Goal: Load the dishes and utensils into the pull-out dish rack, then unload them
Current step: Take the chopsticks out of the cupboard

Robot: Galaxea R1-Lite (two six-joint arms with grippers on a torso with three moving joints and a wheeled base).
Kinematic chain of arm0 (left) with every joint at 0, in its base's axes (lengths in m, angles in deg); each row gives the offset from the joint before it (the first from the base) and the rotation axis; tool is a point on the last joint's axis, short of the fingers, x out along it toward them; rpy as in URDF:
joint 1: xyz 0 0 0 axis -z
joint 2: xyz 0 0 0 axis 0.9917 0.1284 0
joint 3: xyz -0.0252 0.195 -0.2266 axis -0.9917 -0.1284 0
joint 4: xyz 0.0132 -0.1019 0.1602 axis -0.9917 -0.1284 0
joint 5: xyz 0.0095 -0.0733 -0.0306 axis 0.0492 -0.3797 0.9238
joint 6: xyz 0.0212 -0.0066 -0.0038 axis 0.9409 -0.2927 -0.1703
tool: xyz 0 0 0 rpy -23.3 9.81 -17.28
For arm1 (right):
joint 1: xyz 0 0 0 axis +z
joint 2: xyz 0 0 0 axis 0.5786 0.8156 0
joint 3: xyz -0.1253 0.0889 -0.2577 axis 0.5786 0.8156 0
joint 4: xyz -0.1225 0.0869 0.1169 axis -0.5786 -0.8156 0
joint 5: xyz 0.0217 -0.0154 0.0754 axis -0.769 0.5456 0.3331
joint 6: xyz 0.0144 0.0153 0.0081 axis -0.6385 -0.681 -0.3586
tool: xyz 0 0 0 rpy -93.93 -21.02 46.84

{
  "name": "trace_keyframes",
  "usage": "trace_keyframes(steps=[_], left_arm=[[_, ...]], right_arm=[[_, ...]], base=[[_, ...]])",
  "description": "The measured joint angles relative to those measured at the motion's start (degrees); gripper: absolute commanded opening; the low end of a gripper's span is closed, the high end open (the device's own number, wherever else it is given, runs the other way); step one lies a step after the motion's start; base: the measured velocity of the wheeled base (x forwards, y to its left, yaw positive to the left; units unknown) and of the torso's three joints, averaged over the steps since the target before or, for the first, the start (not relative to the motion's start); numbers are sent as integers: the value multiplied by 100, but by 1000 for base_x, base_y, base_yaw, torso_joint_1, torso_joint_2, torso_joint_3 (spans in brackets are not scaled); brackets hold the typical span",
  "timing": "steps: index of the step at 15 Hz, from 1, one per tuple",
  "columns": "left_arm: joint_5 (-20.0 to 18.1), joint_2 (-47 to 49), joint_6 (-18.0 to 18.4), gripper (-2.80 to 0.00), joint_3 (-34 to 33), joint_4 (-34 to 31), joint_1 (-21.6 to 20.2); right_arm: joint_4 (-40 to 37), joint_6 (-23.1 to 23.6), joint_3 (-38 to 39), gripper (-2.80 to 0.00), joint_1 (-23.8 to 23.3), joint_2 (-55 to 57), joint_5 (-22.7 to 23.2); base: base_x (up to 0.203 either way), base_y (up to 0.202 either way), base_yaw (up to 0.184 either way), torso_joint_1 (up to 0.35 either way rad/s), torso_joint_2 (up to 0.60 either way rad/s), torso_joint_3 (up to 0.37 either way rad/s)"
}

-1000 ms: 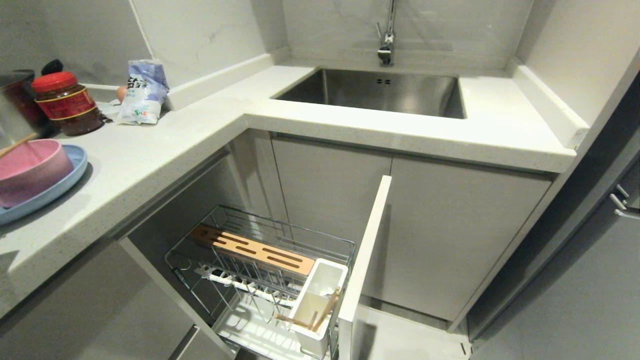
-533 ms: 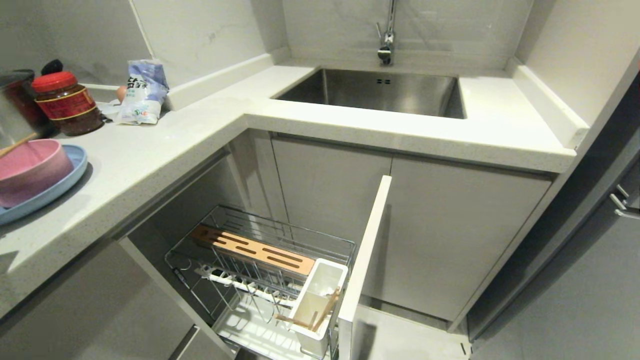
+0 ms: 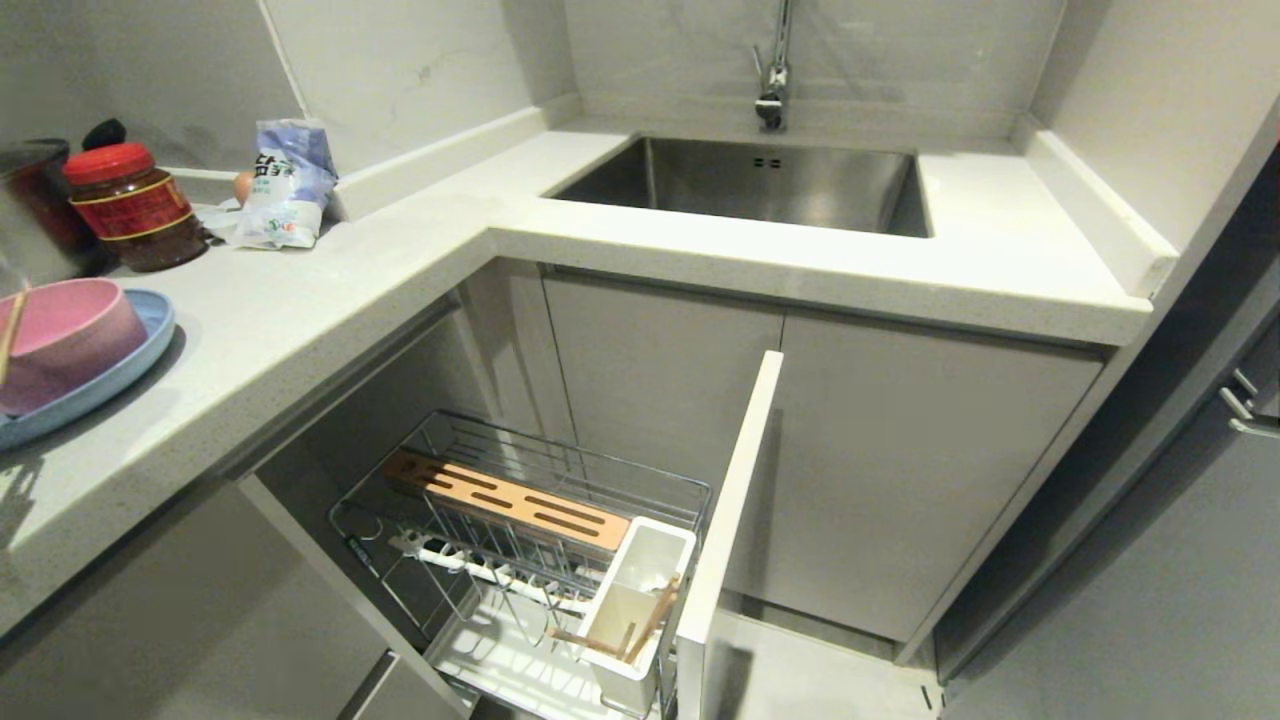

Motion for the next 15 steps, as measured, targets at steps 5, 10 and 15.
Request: trace_keyframes(steps=[5,10,15], left_arm=[[-4,-24,10,0,-24,4,0],[-19,-60,134,-280,-89,73,4],[-155,-249,-715,-280,48,1039,537]], right_arm=[[0,-2,0,-280,0,0,0],[0,-2,0,-280,0,0,0],[0,-1,0,-280,0,0,0]], base=[[0,0,0,0,0,0],[0,0,0,0,0,0],[0,0,0,0,0,0]])
